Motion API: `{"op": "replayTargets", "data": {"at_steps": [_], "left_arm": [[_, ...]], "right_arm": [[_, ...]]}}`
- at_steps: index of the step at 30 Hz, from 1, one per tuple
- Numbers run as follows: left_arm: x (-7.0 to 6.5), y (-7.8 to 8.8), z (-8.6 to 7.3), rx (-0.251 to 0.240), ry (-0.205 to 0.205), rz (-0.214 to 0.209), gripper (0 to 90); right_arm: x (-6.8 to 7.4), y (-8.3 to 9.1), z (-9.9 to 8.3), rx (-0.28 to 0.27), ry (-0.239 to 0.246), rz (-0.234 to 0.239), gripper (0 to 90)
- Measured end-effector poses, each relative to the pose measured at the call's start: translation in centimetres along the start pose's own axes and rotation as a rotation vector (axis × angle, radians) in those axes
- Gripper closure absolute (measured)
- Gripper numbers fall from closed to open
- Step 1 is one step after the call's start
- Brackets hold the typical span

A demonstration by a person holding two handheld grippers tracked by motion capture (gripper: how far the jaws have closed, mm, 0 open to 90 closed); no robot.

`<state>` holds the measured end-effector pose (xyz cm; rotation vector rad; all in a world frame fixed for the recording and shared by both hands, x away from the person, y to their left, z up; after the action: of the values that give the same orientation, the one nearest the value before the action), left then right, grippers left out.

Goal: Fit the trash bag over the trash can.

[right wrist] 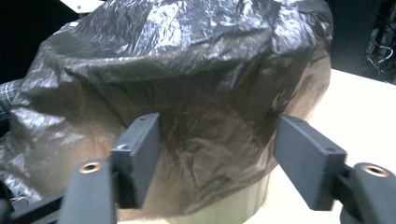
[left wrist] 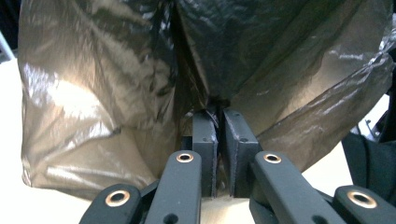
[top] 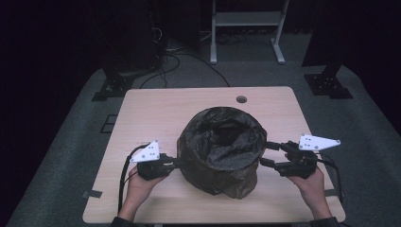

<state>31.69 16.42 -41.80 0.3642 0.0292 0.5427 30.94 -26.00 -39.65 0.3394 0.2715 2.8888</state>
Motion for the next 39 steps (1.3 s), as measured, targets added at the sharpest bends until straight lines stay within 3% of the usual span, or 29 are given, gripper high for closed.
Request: {"op": "replayTargets", "data": {"at_steps": [1, 2, 5, 8, 11, 14, 18, 21, 23, 24, 26, 29, 31, 33, 34, 36, 37, 39], "left_arm": [[-0.2, -0.1, 0.2, -0.01, -0.004, -0.003, 84.3], [-0.2, -0.1, 0.2, -0.01, -0.004, -0.003, 84.6], [-0.3, -0.1, 0.5, -0.023, -0.009, -0.015, 86.2], [-0.4, -0.1, 0.4, -0.019, -0.008, -0.025, 88.8], [-0.2, -0.2, 0.0, -0.014, 0.007, -0.034, 89.6], [-0.1, -0.3, -0.1, -0.005, 0.016, -0.045, 89.7], [-0.2, -0.6, -0.6, 0.04, -0.005, -0.055, 89.7], [-0.3, -0.5, -0.9, 0.039, -0.015, -0.06, 89.6], [-0.3, -0.4, -0.7, 0.032, -0.016, -0.058, 89.6], [-0.3, -0.3, -0.6, 0.024, -0.015, -0.056, 89.6], [-0.4, 0.0, -0.1, -0.013, -0.013, -0.062, 89.6], [-0.7, 0.2, 0.5, -0.039, -0.021, -0.072, 89.6], [-1.0, 0.2, 0.9, -0.053, -0.03, -0.076, 89.6], [-1.1, 0.2, 1.1, -0.058, -0.034, -0.08, 89.6], [-1.2, 0.1, 1.2, -0.065, -0.034, -0.082, 89.6], [-1.4, 0.1, 1.5, -0.075, -0.041, -0.086, 89.6], [-1.5, 0.1, 1.5, -0.081, -0.04, -0.088, 89.6], [-1.5, 0.1, 1.6, -0.089, -0.045, -0.089, 89.6]], "right_arm": [[-0.1, -0.2, 0.1, 0.0, 0.009, 0.005, 46.8], [-0.1, -0.3, 0.1, 0.006, 0.012, 0.013, 61.1], [0.0, -0.5, 0.1, 0.027, 0.031, 0.034, 89.3], [0.0, -0.7, -0.2, 0.062, 0.011, 0.038, 90.0], [-0.3, -0.8, -1.4, 0.127, 0.0, 0.0, 90.0], [-0.8, -0.5, -2.5, 0.136, -0.032, 0.004, 90.0], [-1.2, -0.6, -4.0, 0.251, -0.046, -0.05, 90.0], [-1.4, -0.7, -4.8, 0.269, -0.059, -0.049, 90.0], [-1.2, -0.4, -4.5, 0.241, -0.045, -0.047, 88.4], [-1.0, 0.3, -3.3, 0.142, -0.034, -0.058, 60.2], [-0.9, 0.9, -2.2, 0.061, -0.035, -0.048, 45.9], [-0.9, 0.8, -1.3, 0.027, -0.021, -0.039, 34.9], [-1.0, 0.4, -0.9, 0.026, -0.021, -0.015, 34.3], [-1.0, 0.1, -0.8, 0.028, -0.014, -0.004, 37.9], [-0.9, -0.3, -0.6, 0.041, 0.006, 0.024, 62.5], [-0.5, -0.5, -0.5, 0.051, 0.035, 0.031, 85.0], [-0.4, -0.5, -0.5, 0.063, 0.04, 0.037, 90.0], [-0.2, -0.4, -0.7, 0.091, 0.033, 0.031, 90.0]]}}
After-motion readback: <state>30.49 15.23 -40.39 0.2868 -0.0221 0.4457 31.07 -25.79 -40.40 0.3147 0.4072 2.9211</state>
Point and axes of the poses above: each handheld gripper's, and its own axes: y roughly backward along the jaws, z roughly out of its top, x roughly to its left, the point moved 2 cm from there along -y, roughly forward along the jaws, and after that the axes turned 14 degrees about z, right-handed, at the moved point
